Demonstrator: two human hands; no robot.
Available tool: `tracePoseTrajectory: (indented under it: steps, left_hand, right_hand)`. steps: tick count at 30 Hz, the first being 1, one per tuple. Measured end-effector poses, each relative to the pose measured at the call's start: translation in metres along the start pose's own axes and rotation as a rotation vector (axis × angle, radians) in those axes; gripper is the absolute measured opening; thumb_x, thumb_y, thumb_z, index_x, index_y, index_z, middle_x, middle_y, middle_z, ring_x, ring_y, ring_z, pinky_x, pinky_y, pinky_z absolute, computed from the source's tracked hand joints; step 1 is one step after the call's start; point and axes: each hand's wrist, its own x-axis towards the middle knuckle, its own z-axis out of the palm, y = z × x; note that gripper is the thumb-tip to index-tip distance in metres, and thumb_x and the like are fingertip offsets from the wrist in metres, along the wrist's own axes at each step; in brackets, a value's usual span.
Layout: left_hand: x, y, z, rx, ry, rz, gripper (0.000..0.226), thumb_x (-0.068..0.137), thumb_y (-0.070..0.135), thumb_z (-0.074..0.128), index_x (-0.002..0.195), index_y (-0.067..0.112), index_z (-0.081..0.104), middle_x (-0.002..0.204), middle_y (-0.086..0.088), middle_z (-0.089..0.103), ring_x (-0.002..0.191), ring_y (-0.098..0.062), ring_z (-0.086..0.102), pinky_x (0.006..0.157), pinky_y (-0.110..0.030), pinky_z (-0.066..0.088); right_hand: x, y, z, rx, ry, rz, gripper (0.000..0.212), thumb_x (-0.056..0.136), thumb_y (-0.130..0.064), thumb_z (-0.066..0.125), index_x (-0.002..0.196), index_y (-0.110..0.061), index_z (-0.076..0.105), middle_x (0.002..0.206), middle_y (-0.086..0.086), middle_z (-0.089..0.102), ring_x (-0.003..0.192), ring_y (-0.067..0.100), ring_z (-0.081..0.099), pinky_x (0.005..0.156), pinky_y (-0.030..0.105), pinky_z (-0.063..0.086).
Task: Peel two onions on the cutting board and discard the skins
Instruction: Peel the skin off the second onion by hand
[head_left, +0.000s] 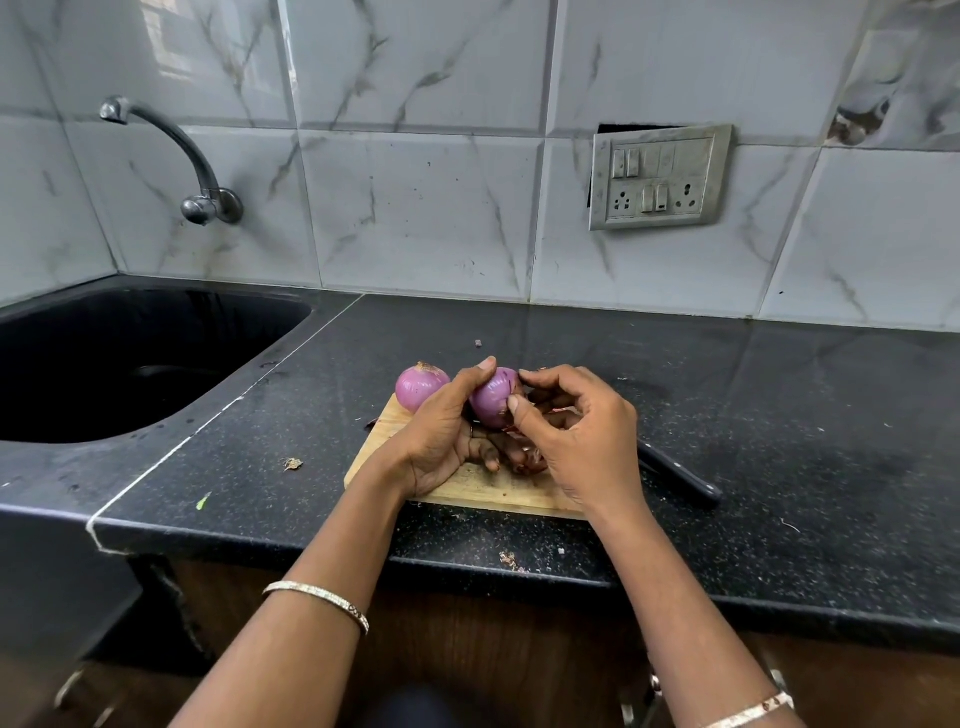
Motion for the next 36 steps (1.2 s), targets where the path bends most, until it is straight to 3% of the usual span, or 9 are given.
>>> tracePoseTrajectory:
  steps: [6,10,15,22,25,30,36]
  left_hand:
    - [0.0015,-0.0018,-0.0011,0.006,0.021,-0.011,0.052,0.105,0.044,0.039,0.105,0.001,0.067,0.078,-0.020,0.070,0.055,-0.024,0.067,0.038,-0.024,0.047]
    - [0.0020,-0.0024,-0.0022,0.011,0.025,-0.013,0.055,0.104,0.045,0.038,0.104,-0.001,0.068,0.082,-0.024,0.070,0.056,-0.026,0.067,0.038,-0.024,0.047]
    - [0.0038,-0.0039,-0.0043,-0.001,0.028,-0.007,0.054,0.103,0.045,0.040,0.117,-0.002,0.062,0.091,-0.027,0.068,0.057,-0.028,0.067,0.038,-0.026,0.048]
    - [0.0030,-0.0032,-0.0027,-0.012,0.046,-0.020,0.053,0.104,0.042,0.037,0.112,-0.002,0.065,0.083,-0.025,0.068,0.054,-0.026,0.066,0.037,-0.025,0.046]
    - [0.0025,-0.0022,-0.0024,-0.026,0.044,-0.024,0.054,0.103,0.041,0.035,0.111,-0.003,0.065,0.083,-0.025,0.067,0.053,-0.026,0.066,0.037,-0.024,0.046]
    - [0.0013,-0.0004,-0.0017,-0.054,0.045,-0.023,0.058,0.103,0.040,0.030,0.087,0.003,0.072,0.076,-0.019,0.070,0.050,-0.024,0.064,0.037,-0.024,0.043]
    - [0.0012,-0.0016,-0.0029,-0.033,0.070,-0.020,0.050,0.103,0.040,0.033,0.096,0.002,0.065,0.073,-0.019,0.063,0.048,-0.023,0.059,0.037,-0.022,0.040]
  right_hand:
    - [0.0013,-0.0016,-0.0015,0.018,-0.014,0.018,0.019,0.081,-0.009,0.081,0.096,-0.020,0.080,0.092,-0.012,0.073,0.084,0.004,0.070,0.074,0.015,0.053]
    - [0.0023,-0.0007,-0.0014,-0.025,0.040,0.020,0.026,0.081,0.000,0.071,0.089,-0.023,0.079,0.088,-0.015,0.075,0.088,0.003,0.070,0.081,0.022,0.054]
    - [-0.0003,-0.0067,-0.0031,0.023,0.004,-0.004,0.010,0.083,-0.020,0.083,0.092,-0.018,0.078,0.088,-0.010,0.075,0.081,0.003,0.070,0.070,0.013,0.052]
    - [0.0011,-0.0036,-0.0024,-0.020,0.016,-0.021,0.018,0.082,-0.004,0.074,0.091,-0.019,0.080,0.088,-0.014,0.074,0.085,0.003,0.070,0.077,0.019,0.054]
    - [0.0005,-0.0052,-0.0032,-0.001,0.007,-0.035,0.017,0.084,-0.008,0.076,0.094,-0.021,0.079,0.090,-0.012,0.074,0.085,0.005,0.069,0.075,0.017,0.053]
    - [0.0006,-0.0048,-0.0008,0.025,-0.120,-0.072,0.027,0.083,-0.020,0.083,0.107,-0.023,0.072,0.105,-0.007,0.066,0.093,0.011,0.068,0.078,0.031,0.059]
    - [0.0009,-0.0019,0.0007,0.024,-0.108,-0.104,0.014,0.089,-0.017,0.077,0.099,-0.021,0.069,0.099,-0.008,0.064,0.091,0.011,0.065,0.080,0.038,0.056]
